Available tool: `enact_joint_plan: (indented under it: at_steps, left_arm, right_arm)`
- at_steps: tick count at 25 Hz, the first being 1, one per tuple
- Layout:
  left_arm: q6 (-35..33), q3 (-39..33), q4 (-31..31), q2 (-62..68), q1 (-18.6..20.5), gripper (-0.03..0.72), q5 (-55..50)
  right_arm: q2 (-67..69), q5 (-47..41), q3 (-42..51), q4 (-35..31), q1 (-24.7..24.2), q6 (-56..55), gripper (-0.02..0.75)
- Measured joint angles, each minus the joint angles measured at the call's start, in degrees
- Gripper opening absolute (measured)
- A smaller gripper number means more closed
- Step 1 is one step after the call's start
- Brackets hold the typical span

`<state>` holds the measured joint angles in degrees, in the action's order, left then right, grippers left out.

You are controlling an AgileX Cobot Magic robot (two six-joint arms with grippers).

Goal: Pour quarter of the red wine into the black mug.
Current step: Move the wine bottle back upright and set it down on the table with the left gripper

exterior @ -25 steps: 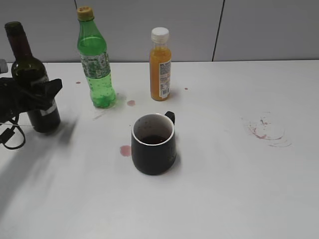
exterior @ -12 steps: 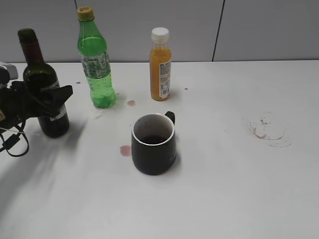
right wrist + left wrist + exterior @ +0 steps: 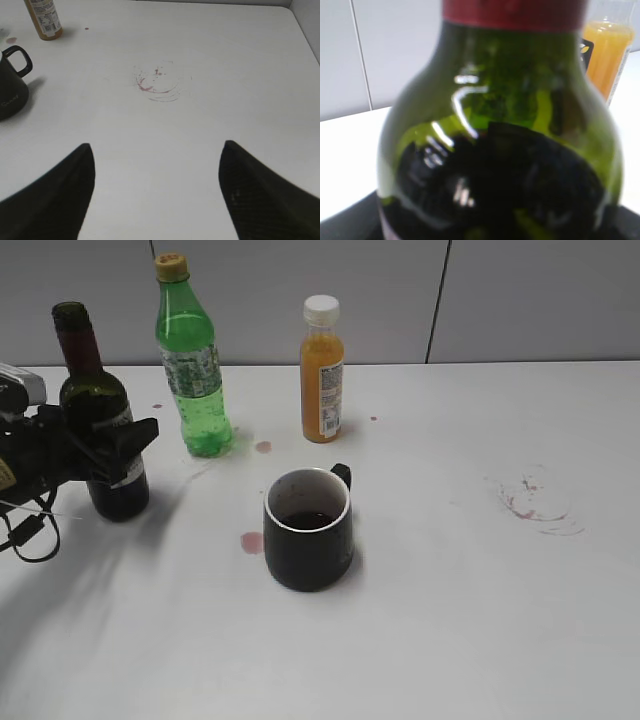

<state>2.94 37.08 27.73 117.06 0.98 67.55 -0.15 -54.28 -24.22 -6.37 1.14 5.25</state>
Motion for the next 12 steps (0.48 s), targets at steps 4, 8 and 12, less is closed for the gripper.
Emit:
enact_joint_plan:
  at_steps: [4,8,12]
  left_arm:
    - [0.0,-2.2,-2.8,-1.3,0.1,0.624,1.0]
    - [0.0,-4.1,-5.2,-3.2,0.5,0.658,1.3]
    - [0.0,-4.3,-4.4,-5.2,0.9,0.662,1.3]
  right_arm:
    - [0.0,0.0,0.0,0.0,0.0,0.0,0.585]
    - [0.0,0.0,0.0,0.0,0.0,0.0,0.585]
    - [0.0,0.0,0.0,0.0,0.0,0.0,0.585]
